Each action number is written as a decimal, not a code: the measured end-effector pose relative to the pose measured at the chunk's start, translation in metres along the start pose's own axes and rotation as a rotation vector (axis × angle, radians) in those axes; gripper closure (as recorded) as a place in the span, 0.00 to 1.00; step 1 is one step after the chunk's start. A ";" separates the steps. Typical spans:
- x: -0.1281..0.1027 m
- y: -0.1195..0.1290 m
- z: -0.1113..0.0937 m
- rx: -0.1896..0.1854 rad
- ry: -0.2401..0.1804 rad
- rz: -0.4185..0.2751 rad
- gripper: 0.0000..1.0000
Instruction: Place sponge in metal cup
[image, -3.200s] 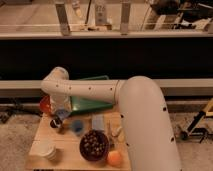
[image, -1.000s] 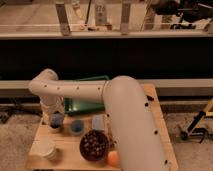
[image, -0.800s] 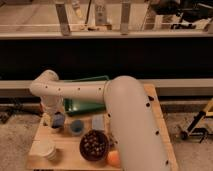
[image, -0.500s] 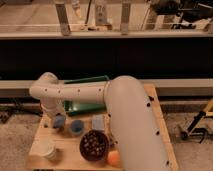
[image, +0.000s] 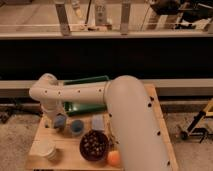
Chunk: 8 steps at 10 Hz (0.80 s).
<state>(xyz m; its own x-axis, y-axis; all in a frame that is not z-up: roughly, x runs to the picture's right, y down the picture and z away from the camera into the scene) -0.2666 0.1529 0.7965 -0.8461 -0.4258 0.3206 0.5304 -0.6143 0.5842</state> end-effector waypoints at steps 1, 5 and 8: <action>0.000 -0.001 -0.001 -0.001 0.005 0.000 0.20; 0.004 -0.007 -0.012 0.013 0.029 0.004 0.20; 0.006 -0.003 -0.028 0.032 0.073 0.074 0.20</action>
<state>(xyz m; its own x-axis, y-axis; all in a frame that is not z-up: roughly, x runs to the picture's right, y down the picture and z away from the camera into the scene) -0.2716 0.1336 0.7755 -0.7981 -0.5174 0.3087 0.5882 -0.5586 0.5848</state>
